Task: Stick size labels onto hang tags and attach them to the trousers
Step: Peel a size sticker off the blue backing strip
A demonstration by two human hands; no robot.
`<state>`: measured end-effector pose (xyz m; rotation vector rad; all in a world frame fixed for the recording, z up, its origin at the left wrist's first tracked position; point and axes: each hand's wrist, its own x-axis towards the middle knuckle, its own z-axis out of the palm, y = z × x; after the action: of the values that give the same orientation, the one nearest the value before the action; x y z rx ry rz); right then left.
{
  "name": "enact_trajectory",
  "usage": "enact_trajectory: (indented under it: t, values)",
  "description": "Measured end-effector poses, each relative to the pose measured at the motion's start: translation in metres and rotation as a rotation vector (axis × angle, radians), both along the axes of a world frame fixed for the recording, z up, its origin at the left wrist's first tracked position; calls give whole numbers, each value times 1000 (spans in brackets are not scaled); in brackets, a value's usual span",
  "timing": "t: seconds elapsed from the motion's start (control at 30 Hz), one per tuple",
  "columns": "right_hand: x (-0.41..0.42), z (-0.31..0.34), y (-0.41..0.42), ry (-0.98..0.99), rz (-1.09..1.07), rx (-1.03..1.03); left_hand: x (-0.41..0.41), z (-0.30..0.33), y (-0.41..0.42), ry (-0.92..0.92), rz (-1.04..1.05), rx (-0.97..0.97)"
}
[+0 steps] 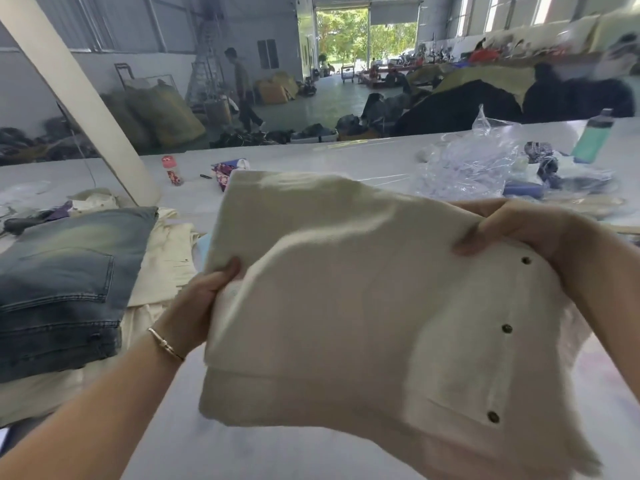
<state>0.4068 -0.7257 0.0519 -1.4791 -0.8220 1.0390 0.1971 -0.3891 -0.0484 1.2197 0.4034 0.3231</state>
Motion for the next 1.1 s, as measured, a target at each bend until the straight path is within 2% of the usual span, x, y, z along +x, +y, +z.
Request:
enact_trajectory:
  t: [0.1, 0.17, 0.23, 0.27, 0.33, 0.37, 0.4, 0.43, 0.5, 0.53, 0.6, 0.7, 0.8, 0.87, 0.93, 0.97, 1.0, 1.1]
  values:
    - [18, 2, 12, -84, 38, -180, -13, -6, 18, 12, -2, 25]
    - [30, -9, 31, -326, -26, -334, -18, -32, 28, 87, 97, 91]
    - [40, -38, 53, -689, -175, -455, -26, -70, 40, 301, 231, 358]
    - [38, -59, 63, -839, -232, -516, -30, -90, 44, 476, 272, 503]
    - [25, -113, 72, -1028, -272, -661, -41, -134, 45, 838, 217, 815]
    - [15, -146, 72, -1070, -245, -728, -46, -155, 40, 927, 153, 1008]
    - [2, -179, 69, -1071, -189, -791, -49, -170, 32, 922, 60, 1181]
    - [-13, -212, 64, -1047, -127, -863, -51, -184, 23, 822, -52, 1286]
    - [-46, -266, 53, -997, -74, -987, -50, -200, -1, 628, -301, 1370]
    - [-60, -286, 46, -991, -108, -1022, -49, -206, -12, 561, -373, 1426]
    - [-80, -309, 35, -969, -326, -1060, -46, -212, -31, 506, -406, 1510]
    - [-88, -310, 23, -756, -730, -1110, -40, -211, -46, 442, -364, 1552]
    - [-81, -300, 18, -684, -910, -1106, -24, -207, -54, 330, -406, 1537]
    - [-68, -290, 13, -478, -1013, -972, -6, -201, -65, 296, -443, 1423]
    - [-59, -282, 8, -236, -1068, -717, 14, -198, -82, 253, -434, 1295]
    - [-58, -278, 6, -223, -1071, -630, 24, -195, -92, 253, -414, 1194]
    - [-60, -273, 8, -292, -1054, -591, 32, -190, -103, 259, -395, 1060]
    - [-84, -258, 23, -758, -890, -482, 59, -175, -138, 291, -402, 564]
